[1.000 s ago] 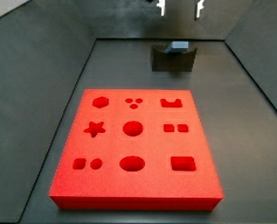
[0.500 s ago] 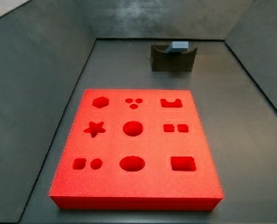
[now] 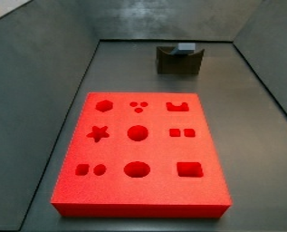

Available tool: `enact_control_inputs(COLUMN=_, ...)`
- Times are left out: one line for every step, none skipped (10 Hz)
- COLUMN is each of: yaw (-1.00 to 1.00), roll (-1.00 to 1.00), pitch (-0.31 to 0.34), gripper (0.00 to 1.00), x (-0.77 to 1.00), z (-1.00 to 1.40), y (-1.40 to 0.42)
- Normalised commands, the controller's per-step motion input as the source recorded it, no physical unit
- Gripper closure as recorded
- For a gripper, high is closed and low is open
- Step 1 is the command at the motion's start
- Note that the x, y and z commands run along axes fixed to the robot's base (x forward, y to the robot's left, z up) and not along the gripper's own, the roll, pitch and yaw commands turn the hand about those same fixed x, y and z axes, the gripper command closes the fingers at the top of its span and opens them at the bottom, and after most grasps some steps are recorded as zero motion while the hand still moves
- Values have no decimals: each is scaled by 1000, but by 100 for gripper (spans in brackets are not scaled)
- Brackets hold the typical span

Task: Pick up the double-square object. Move up. Rotate the double-square object. Place the double-square object on the fixture. Regrasp the double-square object. Move to above the board. Insert the double-square object.
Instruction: Regrasp the double-square object.

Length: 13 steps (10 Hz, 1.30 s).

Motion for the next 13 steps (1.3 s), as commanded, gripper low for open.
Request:
enact_control_inputs(yaw=34, roll=1000, pitch=21, gripper=0, x=3, z=17, y=-45)
enact_control_inputs(yaw=35, roll=1000, pitch=21, gripper=0, x=6, z=17, y=-34)
enact_control_inputs(yaw=37, roll=1000, pitch=25, gripper=0, x=5, z=16, y=-23)
enact_control_inputs(yaw=39, roll=1000, pitch=33, gripper=0, x=7, z=13, y=-20)
enact_control_inputs(yaw=41, roll=1000, pitch=40, gripper=0, x=15, z=9, y=-23)
enact_control_inputs(yaw=43, roll=1000, pitch=43, gripper=0, x=27, z=3, y=-23)
enact_control_inputs(yaw=47, roll=1000, pitch=55, gripper=0, x=44, z=-3, y=-26)
enact_control_inputs(yaw=53, roll=1000, pitch=71, gripper=0, x=60, z=0, y=-30)
enact_control_inputs(yaw=58, roll=1000, pitch=86, gripper=0, x=72, z=-2, y=-33)
enact_control_inputs(yaw=63, roll=1000, pitch=98, gripper=0, x=83, z=-6, y=-35)
enact_control_inputs(yaw=76, roll=1000, pitch=125, gripper=0, x=99, z=-7, y=-40)
enact_control_inputs(yaw=95, roll=1000, pitch=153, gripper=0, x=104, z=-2, y=-44)
enact_control_inputs(yaw=116, roll=1000, pitch=174, gripper=0, x=107, z=-6, y=-46)
